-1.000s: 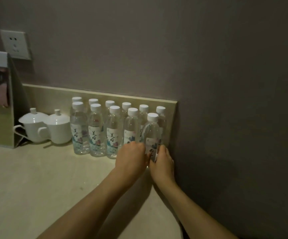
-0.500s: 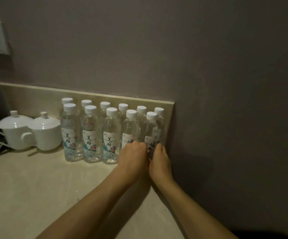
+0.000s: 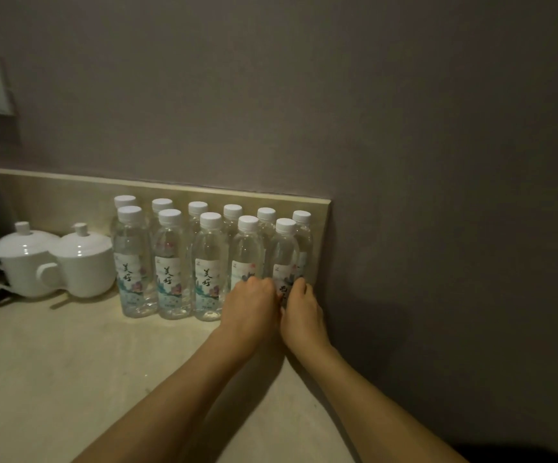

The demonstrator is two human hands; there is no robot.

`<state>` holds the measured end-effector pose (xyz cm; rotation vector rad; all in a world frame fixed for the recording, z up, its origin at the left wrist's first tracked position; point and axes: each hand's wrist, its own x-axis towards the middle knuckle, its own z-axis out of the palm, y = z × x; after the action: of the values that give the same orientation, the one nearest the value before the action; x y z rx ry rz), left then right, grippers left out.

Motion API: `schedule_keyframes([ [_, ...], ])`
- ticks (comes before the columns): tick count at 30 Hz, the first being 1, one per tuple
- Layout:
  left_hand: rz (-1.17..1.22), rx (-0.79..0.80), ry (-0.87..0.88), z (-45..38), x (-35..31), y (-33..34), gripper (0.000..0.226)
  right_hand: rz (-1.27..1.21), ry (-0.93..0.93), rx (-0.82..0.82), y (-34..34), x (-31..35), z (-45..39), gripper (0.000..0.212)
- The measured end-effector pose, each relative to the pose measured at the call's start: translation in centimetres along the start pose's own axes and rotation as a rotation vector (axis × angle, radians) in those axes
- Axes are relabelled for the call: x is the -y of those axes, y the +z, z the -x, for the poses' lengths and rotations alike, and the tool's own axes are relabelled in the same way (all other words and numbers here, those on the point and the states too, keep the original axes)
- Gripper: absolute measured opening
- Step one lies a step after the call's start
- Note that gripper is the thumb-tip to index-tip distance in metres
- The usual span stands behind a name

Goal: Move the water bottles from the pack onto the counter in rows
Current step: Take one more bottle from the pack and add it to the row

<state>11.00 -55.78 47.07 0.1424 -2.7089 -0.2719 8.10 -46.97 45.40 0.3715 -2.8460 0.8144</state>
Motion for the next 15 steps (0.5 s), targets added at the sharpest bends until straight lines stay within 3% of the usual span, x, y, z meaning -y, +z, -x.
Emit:
schedule_keyframes([
  [6, 0.005, 0.0, -0.013, 0.7, 0.0, 0.3, 0.016, -0.005, 0.029, 0.007, -0.2, 0.1, 0.6, 0.046],
  [10, -0.018, 0.014, -0.038, 0.6, -0.3, 0.1, 0.017, 0.077, 0.071, -0.041, -0.1, 0.8, 1.1, 0.032],
  [15, 0.021, 0.019, -0.016, 1.1, -0.2, -0.1, 0.02, 0.089, 0.087, -0.066, -0.2, 1.1, 1.4, 0.03],
])
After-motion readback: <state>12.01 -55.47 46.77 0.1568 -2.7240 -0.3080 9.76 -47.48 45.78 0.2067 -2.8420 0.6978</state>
